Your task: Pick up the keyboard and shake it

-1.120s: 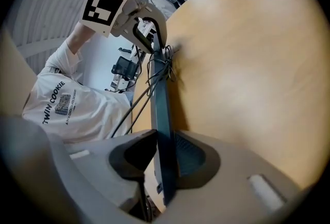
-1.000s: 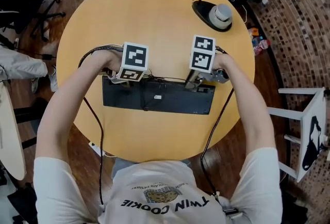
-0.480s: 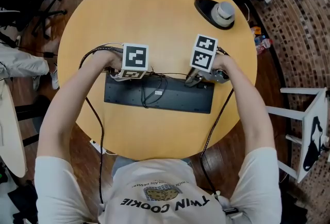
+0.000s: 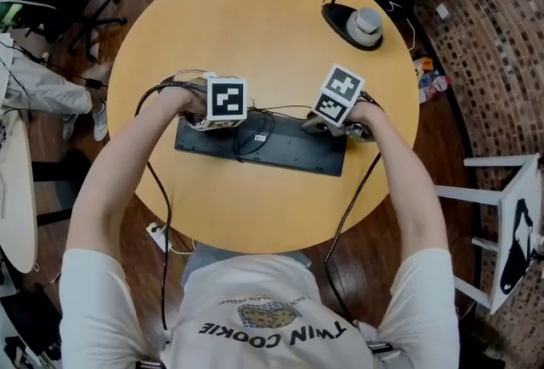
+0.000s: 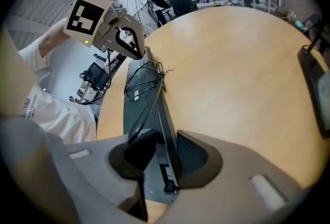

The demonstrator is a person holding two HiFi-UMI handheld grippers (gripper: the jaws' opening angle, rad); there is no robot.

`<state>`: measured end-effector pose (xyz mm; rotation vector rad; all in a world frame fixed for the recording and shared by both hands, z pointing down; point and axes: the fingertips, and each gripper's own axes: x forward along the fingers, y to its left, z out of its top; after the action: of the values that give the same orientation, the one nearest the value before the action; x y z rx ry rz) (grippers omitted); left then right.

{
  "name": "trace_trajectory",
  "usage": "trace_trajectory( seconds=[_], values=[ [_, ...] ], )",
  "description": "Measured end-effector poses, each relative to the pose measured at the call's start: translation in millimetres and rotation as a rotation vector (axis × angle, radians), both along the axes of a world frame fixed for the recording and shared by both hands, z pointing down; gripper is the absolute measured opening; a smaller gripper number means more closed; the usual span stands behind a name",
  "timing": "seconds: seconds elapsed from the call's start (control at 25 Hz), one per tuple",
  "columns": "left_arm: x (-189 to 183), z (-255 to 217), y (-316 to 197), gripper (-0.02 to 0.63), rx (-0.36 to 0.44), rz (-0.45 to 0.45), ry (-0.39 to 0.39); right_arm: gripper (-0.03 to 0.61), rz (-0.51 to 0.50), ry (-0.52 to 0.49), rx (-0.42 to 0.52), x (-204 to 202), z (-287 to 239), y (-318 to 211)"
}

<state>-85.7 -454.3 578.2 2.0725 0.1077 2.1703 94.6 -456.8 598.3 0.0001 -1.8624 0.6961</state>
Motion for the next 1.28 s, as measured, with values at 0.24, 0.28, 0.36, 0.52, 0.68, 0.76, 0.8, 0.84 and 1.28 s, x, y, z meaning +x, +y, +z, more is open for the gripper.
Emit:
trace_trajectory(
  seconds=[0.24,0.28,0.36,0.52,0.68,0.76,0.8,0.84,1.28],
  values=[
    [12.2,-21.0,22.8,0.008,0.093,-0.066,0.043,0.114,0.037,0.040,0.229,1.6,-5.7,4.1],
    [13.7,-24.0,27.6,0.008,0.100,-0.076,0.052,0.112,0.032,0.047,0.255,2.0,-7.5,6.0],
    [17.5,-29.0,36.5,0.008,0.121,-0.084,0.073,0.110,0.029,0.056,0.299,3.6,-11.8,10.0],
    [19.2,-35.6,52.2,0.008,0.168,-0.097,0.115,0.109,0.071,0.061,0.377,2.7,-23.1,15.2],
    [17.5,-37.5,77.2,0.008,0.188,-0.139,0.148,0.104,0.116,0.045,0.408,-5.4,-34.4,36.2],
    [16.9,-39.1,93.1,0.008,0.212,-0.146,0.163,0.095,0.129,0.043,0.419,-11.3,-39.8,53.8],
    [17.9,-41.2,99.7,0.008,0.234,-0.148,0.180,0.087,0.142,0.043,0.429,-14.8,-43.3,62.5],
    [18.9,-43.8,106.3,0.008,0.257,-0.151,0.200,0.075,0.161,0.039,0.440,-18.7,-47.4,71.5],
    [11.4,-67.8,219.3,0.008,0.384,-0.288,0.407,0.018,0.317,-0.044,0.494,-80.4,-79.0,211.5]
  ],
)
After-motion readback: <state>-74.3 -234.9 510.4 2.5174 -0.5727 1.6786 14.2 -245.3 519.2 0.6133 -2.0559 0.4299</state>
